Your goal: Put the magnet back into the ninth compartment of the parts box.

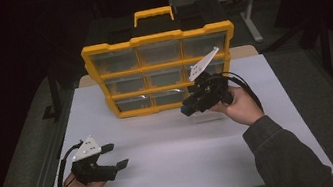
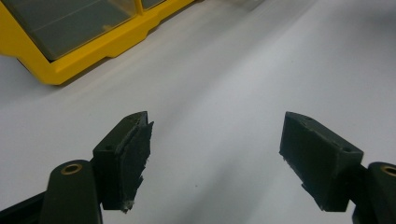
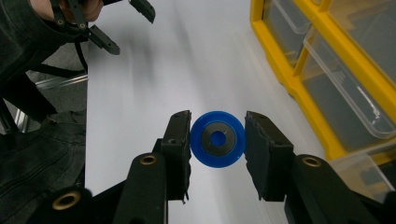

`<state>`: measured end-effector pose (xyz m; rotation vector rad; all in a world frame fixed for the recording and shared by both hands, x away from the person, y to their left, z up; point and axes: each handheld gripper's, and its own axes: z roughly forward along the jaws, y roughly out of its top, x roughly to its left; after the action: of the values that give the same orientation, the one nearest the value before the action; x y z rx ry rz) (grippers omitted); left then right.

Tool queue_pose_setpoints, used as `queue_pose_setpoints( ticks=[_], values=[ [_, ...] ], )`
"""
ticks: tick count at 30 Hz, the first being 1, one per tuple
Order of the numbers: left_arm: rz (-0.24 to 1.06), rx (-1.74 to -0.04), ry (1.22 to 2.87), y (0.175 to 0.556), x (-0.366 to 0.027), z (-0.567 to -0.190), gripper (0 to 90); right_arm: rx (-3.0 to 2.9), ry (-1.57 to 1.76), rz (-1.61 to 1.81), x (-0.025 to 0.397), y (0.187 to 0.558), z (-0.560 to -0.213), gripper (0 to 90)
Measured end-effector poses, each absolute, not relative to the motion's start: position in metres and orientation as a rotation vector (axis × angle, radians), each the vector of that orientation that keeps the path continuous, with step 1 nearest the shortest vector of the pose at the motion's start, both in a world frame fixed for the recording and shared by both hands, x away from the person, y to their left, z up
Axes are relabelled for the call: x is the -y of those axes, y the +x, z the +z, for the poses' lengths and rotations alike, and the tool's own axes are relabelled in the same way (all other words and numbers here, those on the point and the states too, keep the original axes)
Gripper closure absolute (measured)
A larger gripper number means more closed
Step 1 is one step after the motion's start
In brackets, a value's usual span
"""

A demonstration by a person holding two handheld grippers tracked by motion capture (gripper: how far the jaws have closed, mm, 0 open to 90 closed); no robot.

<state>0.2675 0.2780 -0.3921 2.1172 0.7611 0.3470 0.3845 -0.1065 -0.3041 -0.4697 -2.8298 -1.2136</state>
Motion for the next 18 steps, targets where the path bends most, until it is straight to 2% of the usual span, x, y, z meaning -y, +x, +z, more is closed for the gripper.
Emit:
queue_pose_setpoints(
  ticks=[18],
  values=[
    [0.342, -0.774, 2.100, 0.268, -0.281, -0.391, 24.2, 2.839, -0.627, -1.201, 0.134, 0.405, -0.289, 61.0]
  ],
)
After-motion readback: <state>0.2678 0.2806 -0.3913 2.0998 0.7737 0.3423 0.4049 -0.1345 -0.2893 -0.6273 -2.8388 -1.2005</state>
